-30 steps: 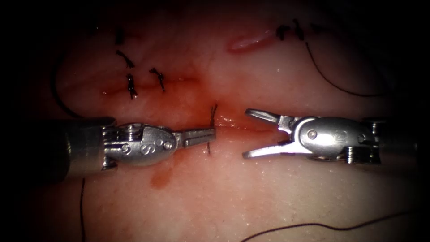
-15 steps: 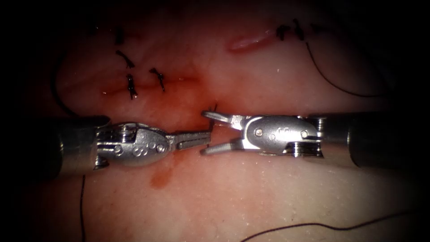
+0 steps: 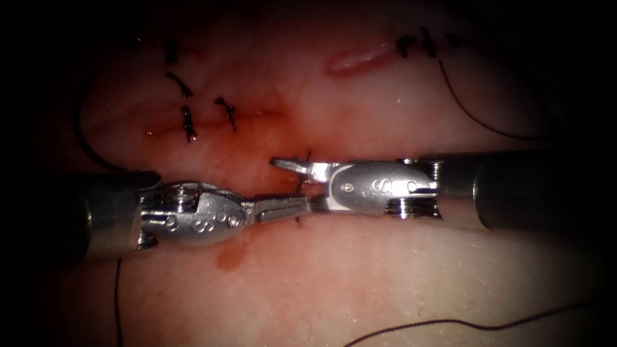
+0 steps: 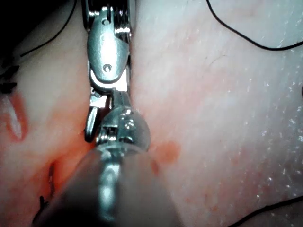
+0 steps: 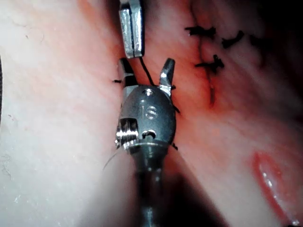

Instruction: Wound Closure

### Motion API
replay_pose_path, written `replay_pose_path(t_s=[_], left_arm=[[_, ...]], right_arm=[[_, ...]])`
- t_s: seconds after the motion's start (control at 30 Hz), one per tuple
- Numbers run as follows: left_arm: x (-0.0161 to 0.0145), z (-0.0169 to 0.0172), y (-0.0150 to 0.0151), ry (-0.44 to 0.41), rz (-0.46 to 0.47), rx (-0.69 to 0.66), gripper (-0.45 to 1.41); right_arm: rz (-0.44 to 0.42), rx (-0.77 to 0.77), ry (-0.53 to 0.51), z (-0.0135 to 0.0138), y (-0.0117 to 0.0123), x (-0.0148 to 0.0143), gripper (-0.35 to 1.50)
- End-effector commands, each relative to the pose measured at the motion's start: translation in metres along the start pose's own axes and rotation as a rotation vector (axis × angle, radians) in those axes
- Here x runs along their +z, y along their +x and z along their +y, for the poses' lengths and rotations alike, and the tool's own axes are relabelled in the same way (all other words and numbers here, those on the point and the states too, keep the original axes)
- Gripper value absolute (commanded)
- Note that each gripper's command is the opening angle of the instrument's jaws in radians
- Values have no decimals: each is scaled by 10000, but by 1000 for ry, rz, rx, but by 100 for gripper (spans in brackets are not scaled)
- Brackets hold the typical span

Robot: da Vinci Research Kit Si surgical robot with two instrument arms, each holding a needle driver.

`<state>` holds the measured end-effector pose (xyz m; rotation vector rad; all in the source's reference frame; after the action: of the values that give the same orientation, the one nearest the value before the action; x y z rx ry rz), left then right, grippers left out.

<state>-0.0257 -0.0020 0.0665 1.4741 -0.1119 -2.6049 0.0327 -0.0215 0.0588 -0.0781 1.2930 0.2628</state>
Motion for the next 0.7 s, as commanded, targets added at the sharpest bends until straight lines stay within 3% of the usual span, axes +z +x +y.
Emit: replay_pose_path(t_s=[0.03,0.7], left_arm=[[9,-2,-2,2,-1,2,-45],[15,1,-2,0,0,5,-45]], right_arm=[[9,-6,-6,1,3,15,125],[25,-35,-35,-1,6,33,120]])
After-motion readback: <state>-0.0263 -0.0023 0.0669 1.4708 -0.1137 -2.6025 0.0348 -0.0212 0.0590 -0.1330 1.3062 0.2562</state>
